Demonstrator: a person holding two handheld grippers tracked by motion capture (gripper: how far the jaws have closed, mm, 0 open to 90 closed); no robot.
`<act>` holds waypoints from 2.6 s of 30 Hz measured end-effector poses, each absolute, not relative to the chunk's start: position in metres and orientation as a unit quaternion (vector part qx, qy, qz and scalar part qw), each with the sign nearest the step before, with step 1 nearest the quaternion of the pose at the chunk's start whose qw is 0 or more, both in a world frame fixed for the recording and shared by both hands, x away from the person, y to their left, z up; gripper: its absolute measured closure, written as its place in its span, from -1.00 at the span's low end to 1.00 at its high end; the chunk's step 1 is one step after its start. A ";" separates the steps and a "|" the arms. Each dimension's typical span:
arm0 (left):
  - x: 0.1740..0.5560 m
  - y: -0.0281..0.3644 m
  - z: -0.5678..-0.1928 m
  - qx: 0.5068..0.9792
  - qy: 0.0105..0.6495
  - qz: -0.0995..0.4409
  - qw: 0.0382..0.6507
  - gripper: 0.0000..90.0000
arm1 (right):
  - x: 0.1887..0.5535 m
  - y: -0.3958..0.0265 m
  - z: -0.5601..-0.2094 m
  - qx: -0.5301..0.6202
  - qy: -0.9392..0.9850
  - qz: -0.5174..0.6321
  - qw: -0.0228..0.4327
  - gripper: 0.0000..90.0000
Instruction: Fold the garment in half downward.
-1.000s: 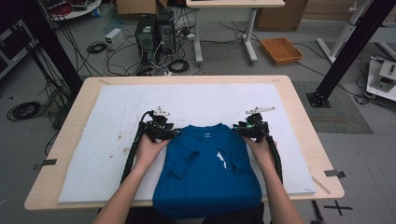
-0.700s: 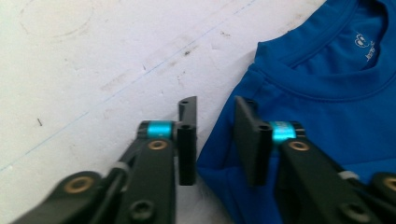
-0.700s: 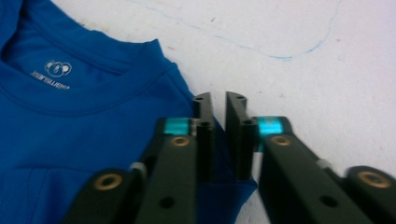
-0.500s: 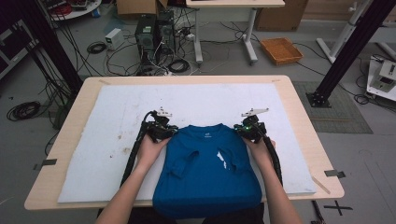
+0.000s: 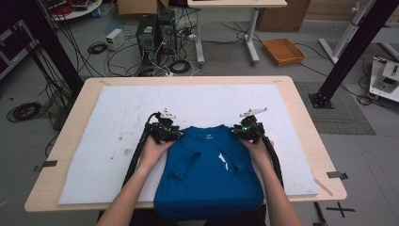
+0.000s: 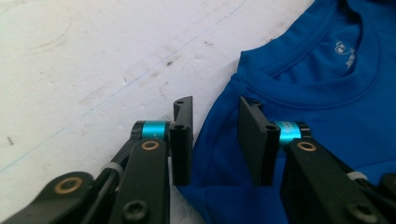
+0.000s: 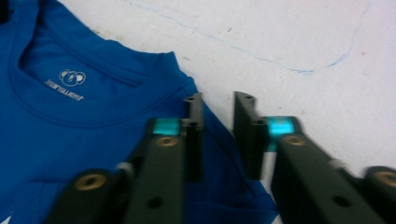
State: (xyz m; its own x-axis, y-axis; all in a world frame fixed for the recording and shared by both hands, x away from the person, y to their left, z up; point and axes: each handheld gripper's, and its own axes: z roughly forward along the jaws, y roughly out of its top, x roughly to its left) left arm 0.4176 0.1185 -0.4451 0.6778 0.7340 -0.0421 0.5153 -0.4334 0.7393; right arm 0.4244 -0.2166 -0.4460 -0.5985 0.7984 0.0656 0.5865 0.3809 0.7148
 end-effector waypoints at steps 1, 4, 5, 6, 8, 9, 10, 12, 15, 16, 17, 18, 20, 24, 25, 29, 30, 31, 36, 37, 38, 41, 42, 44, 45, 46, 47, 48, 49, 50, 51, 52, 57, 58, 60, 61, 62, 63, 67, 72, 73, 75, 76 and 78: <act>0.417 0.118 -0.445 0.833 0.377 0.145 0.379 0.66 | 0.424 -0.216 -0.446 0.423 0.818 0.361 0.144 0.88; 0.417 0.117 -0.445 0.832 0.378 0.138 0.382 0.92 | 0.423 -0.215 -0.446 0.417 0.822 0.360 0.146 0.96; 0.417 0.117 -0.445 0.832 0.378 0.138 0.382 0.93 | 0.422 -0.214 -0.445 0.416 0.822 0.360 0.146 0.97; 0.416 0.115 -0.445 0.833 0.376 0.143 0.380 0.93 | 0.422 -0.215 -0.445 0.416 0.822 0.361 0.145 0.97; 0.416 0.116 -0.444 0.834 0.375 0.142 0.380 0.94 | 0.422 -0.216 -0.445 0.416 0.821 0.363 0.145 0.98; 0.416 0.117 -0.444 0.831 0.378 0.142 0.384 0.94 | 0.421 -0.216 -0.444 0.418 0.819 0.364 0.145 0.98; 0.417 0.118 -0.444 0.829 0.378 0.143 0.387 0.95 | 0.422 -0.217 -0.444 0.417 0.818 0.367 0.149 0.98; 0.419 0.122 -0.443 0.822 0.382 0.141 0.399 0.95 | 0.422 -0.219 -0.442 0.420 0.813 0.375 0.151 0.98; 0.421 0.125 -0.442 0.815 0.386 0.137 0.409 0.95 | 0.423 -0.221 -0.441 0.422 0.810 0.379 0.151 0.98; 0.422 0.128 -0.441 0.814 0.387 0.139 0.410 0.96 | 0.424 -0.222 -0.440 0.426 0.805 0.385 0.149 0.99; 0.423 0.129 -0.441 0.811 0.389 0.140 0.414 0.96 | 0.425 -0.223 -0.440 0.425 0.803 0.389 0.151 0.99; 0.424 0.130 -0.440 0.809 0.389 0.143 0.418 0.96 | 0.425 -0.224 -0.439 0.427 0.800 0.393 0.150 0.99; 0.429 0.132 -0.438 0.806 0.395 0.141 0.418 0.96 | 0.430 -0.223 -0.436 0.426 0.799 0.397 0.150 0.99; 0.442 0.132 -0.426 0.800 0.398 0.153 0.421 0.96 | 0.440 -0.218 -0.425 0.428 0.795 0.400 0.158 0.99; 0.446 0.131 -0.422 0.800 0.398 0.158 0.421 0.96 | 0.443 -0.217 -0.422 0.428 0.793 0.402 0.163 0.99; 0.459 0.134 -0.409 0.795 0.392 0.174 0.430 0.96 | 0.455 -0.218 -0.413 0.434 0.786 0.407 0.168 0.99; 0.460 0.135 -0.407 0.792 0.389 0.177 0.435 0.96 | 0.457 -0.219 -0.411 0.434 0.782 0.414 0.170 0.99; 0.460 0.135 -0.407 0.792 0.389 0.177 0.435 0.96 | 0.458 -0.220 -0.409 0.438 0.778 0.418 0.166 0.99; 0.454 0.138 -0.396 0.796 0.366 0.185 0.445 0.95 | 0.451 -0.220 -0.399 0.428 0.777 0.427 0.176 0.99; 0.454 0.138 -0.396 0.796 0.366 0.185 0.445 0.96 | 0.451 -0.220 -0.399 0.428 0.777 0.427 0.176 0.99; 0.447 0.138 -0.391 0.796 0.357 0.189 0.451 0.95 | 0.444 -0.220 -0.395 0.427 0.775 0.430 0.179 0.99; 0.435 0.140 -0.382 0.797 0.339 0.196 0.459 0.95 | 0.435 -0.220 -0.391 0.419 0.774 0.438 0.183 0.99; 0.430 0.140 -0.380 0.796 0.335 0.199 0.463 0.95 | 0.431 -0.221 -0.390 0.417 0.773 0.441 0.184 0.99; 0.421 0.142 -0.376 0.797 0.324 0.204 0.468 0.95 | 0.422 -0.223 -0.386 0.413 0.768 0.453 0.185 0.98; 0.421 0.142 -0.376 0.797 0.324 0.204 0.468 0.95 | 0.417 -0.224 -0.384 0.412 0.766 0.458 0.184 0.98; 0.411 0.145 -0.373 0.796 0.315 0.205 0.475 0.95 | 0.412 -0.225 -0.382 0.408 0.765 0.463 0.185 0.98; 0.406 0.146 -0.371 0.796 0.311 0.206 0.477 0.95 | 0.406 -0.226 -0.380 0.404 0.765 0.466 0.184 0.98; 0.400 0.147 -0.371 0.795 0.305 0.207 0.481 0.95 | 0.400 -0.226 -0.379 0.399 0.764 0.471 0.186 0.98; 0.394 0.148 -0.370 0.795 0.301 0.210 0.483 0.95 | 0.394 -0.226 -0.378 0.394 0.766 0.471 0.188 0.98; 0.388 0.149 -0.370 0.795 0.296 0.210 0.486 0.95 | 0.387 -0.226 -0.378 0.386 0.769 0.471 0.192 0.98; 0.381 0.150 -0.371 0.797 0.288 0.209 0.488 0.95 | 0.380 -0.226 -0.377 0.384 0.770 0.471 0.194 0.99; 0.374 0.149 -0.372 0.797 0.284 0.209 0.490 0.95 | 0.373 -0.227 -0.377 0.382 0.770 0.473 0.195 0.98; 0.346 0.150 -0.376 0.802 0.263 0.209 0.494 0.95 | 0.347 -0.229 -0.380 0.373 0.769 0.477 0.203 0.99; 0.337 0.151 -0.378 0.804 0.256 0.209 0.495 0.95 | 0.340 -0.229 -0.381 0.374 0.769 0.475 0.208 0.98; 0.319 0.152 -0.382 0.807 0.244 0.208 0.496 0.95 | 0.320 -0.230 -0.385 0.368 0.771 0.472 0.219 0.98; 0.313 0.153 -0.384 0.807 0.242 0.208 0.497 0.95 | 0.312 -0.230 -0.386 0.366 0.771 0.473 0.220 0.98; 0.306 0.155 -0.385 0.807 0.240 0.206 0.499 0.95 | 0.305 -0.229 -0.386 0.363 0.771 0.473 0.224 0.98; 0.306 0.155 -0.385 0.807 0.240 0.206 0.499 0.95 | 0.305 -0.229 -0.386 0.363 0.771 0.473 0.224 0.98; 0.277 0.158 -0.396 0.816 0.219 0.206 0.494 0.95 | 0.270 -0.228 -0.394 0.347 0.783 0.462 0.231 0.98; 0.251 0.154 -0.410 0.834 0.196 0.211 0.471 0.95 | 0.246 -0.227 -0.405 0.331 0.797 0.446 0.238 0.98; 0.247 0.153 -0.413 0.839 0.190 0.210 0.465 0.95 | 0.241 -0.227 -0.408 0.330 0.799 0.444 0.235 0.98; 0.243 0.153 -0.416 0.845 0.181 0.211 0.457 0.95 | 0.237 -0.228 -0.411 0.330 0.802 0.441 0.232 0.98; 0.239 0.152 -0.418 0.849 0.177 0.209 0.452 0.95 | 0.229 -0.229 -0.417 0.331 0.806 0.436 0.224 0.97; 0.231 0.150 -0.425 0.860 0.160 0.206 0.438 0.95 | 0.223 -0.229 -0.423 0.325 0.813 0.428 0.223 0.97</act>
